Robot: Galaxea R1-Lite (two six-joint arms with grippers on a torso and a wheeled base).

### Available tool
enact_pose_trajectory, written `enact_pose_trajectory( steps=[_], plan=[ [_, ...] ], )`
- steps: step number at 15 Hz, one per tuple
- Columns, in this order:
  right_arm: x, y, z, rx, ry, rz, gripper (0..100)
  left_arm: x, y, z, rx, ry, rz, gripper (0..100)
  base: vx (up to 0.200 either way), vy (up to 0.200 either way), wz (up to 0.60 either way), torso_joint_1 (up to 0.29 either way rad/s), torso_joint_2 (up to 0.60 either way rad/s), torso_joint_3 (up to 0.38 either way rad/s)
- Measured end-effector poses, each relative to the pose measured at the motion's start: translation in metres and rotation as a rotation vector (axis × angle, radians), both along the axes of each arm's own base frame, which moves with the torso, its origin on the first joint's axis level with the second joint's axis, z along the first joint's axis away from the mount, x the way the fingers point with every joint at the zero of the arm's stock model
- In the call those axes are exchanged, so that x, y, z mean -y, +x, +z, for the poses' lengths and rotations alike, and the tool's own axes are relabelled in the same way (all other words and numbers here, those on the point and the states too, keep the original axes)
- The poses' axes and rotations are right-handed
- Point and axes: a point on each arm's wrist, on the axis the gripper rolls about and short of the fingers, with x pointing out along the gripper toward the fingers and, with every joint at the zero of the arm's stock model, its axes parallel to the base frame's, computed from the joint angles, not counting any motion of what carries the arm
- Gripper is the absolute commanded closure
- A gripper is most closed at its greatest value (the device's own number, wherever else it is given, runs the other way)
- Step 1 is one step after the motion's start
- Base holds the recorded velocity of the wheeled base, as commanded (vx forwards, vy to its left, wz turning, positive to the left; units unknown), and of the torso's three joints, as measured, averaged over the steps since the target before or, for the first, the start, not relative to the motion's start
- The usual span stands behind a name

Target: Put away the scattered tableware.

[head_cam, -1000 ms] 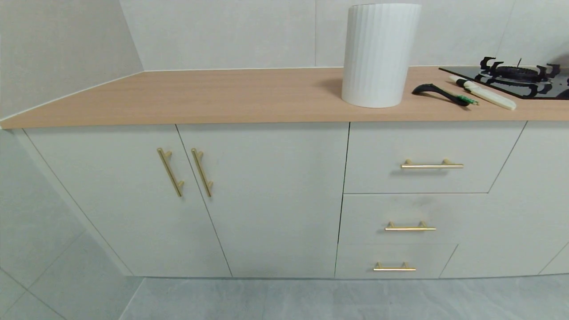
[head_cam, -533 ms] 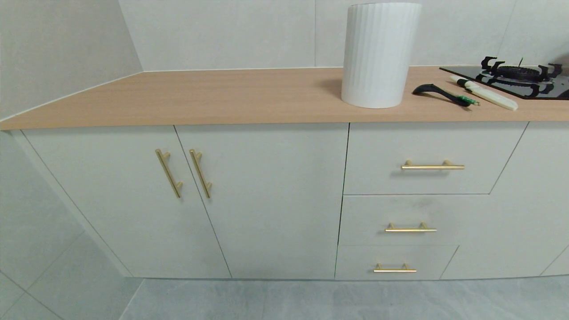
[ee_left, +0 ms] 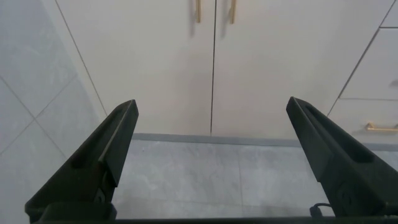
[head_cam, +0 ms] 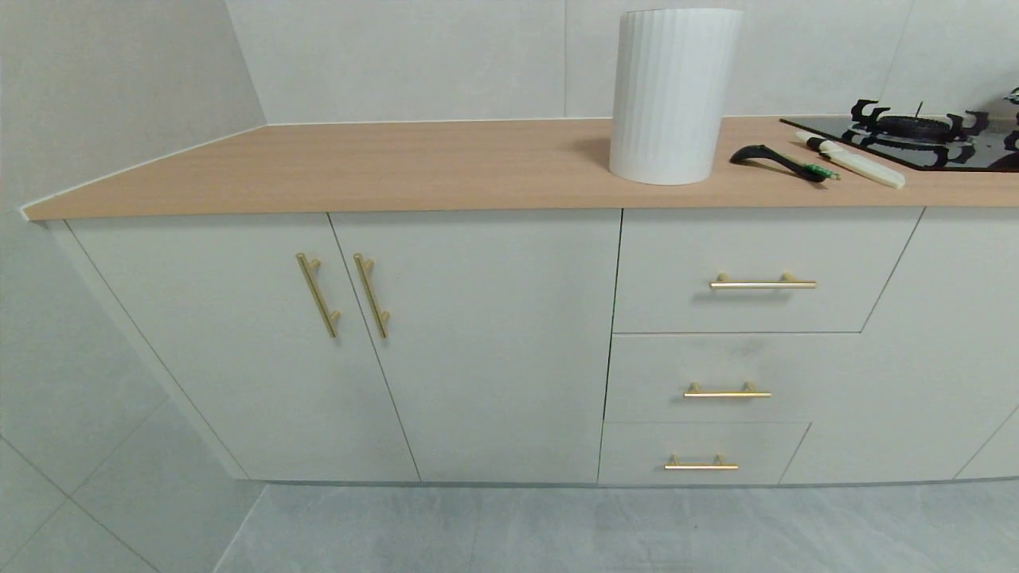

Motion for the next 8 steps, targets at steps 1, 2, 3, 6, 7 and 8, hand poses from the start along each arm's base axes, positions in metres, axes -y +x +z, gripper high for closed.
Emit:
enact_pose_trajectory(
  steps=[1,2,3,6,7,8],
  plan=[
    [0.0000,0.0000,0.0000,0.000,0.000,0.000,0,0.0000,0.0000,0.0000,0.000,0.000,0.000,0,0.000,0.000,0.00,0.000,0.00,0.000],
    [0.0000,0.0000,0.0000,0.000,-0.001,0.000,0,0.0000,0.0000,0.0000,0.000,0.000,0.000,0,0.000,0.000,0.00,0.000,0.00,0.000],
    [0.0000,0.0000,0.0000,0.000,-0.002,0.002,0,0.0000,0.0000,0.0000,0.000,0.000,0.000,0,0.000,0.000,0.00,0.000,0.00,0.000],
    [0.0000,0.0000,0.0000,0.000,-0.004,0.002,0,0.0000,0.0000,0.0001,0.001,0.000,0.000,0,0.000,0.000,0.00,0.000,0.00,0.000],
    [0.0000,0.0000,0.0002,0.001,-0.004,0.002,0,0.0000,0.0000,0.0001,0.001,0.000,0.000,0,0.000,0.000,0.00,0.000,0.00,0.000],
    [0.0000,0.0000,0.0002,0.002,-0.008,0.002,0,0.0000,0.0000,0.0001,0.001,0.000,0.000,0,0.000,0.000,0.00,0.000,0.00,0.000]
  ],
)
